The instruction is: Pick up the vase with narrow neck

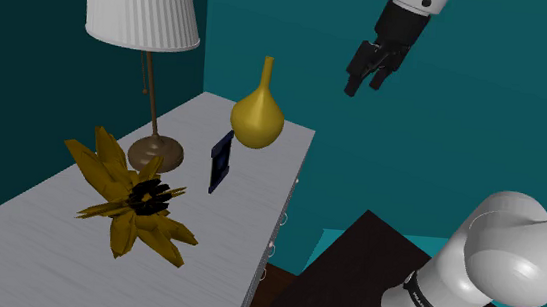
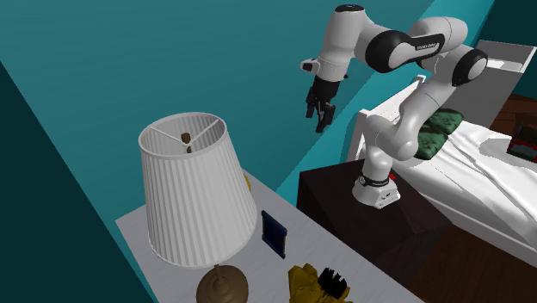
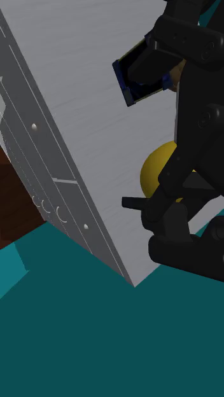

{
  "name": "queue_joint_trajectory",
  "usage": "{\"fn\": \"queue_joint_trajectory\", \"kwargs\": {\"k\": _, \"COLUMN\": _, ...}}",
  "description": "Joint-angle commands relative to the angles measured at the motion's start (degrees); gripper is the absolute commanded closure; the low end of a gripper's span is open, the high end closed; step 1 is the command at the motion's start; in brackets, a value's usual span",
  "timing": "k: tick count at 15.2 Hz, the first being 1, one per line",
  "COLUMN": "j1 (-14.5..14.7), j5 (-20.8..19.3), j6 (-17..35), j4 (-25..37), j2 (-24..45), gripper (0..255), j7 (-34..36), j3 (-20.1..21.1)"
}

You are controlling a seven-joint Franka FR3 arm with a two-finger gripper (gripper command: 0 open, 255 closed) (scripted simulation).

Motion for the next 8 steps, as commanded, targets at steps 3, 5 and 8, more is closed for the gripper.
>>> {"fn": "queue_joint_trajectory", "kwargs": {"k": 3, "j1": -0.24, "j5": -0.19, "j6": 1.76, "j4": 2.76, "j2": 4.62, "gripper": 0, "j7": -0.80, "j3": -0.59}}
{"fn": "queue_joint_trajectory", "kwargs": {"k": 5, "j1": -0.42, "j5": -0.31, "j6": 3.21, "j4": 5.81, "j2": 9.23, "gripper": 0, "j7": -1.60, "j3": -1.13}}
{"fn": "queue_joint_trajectory", "kwargs": {"k": 8, "j1": -0.63, "j5": -0.33, "j6": 4.83, "j4": 10.94, "j2": 16.15, "gripper": 0, "j7": -2.79, "j3": -1.88}}
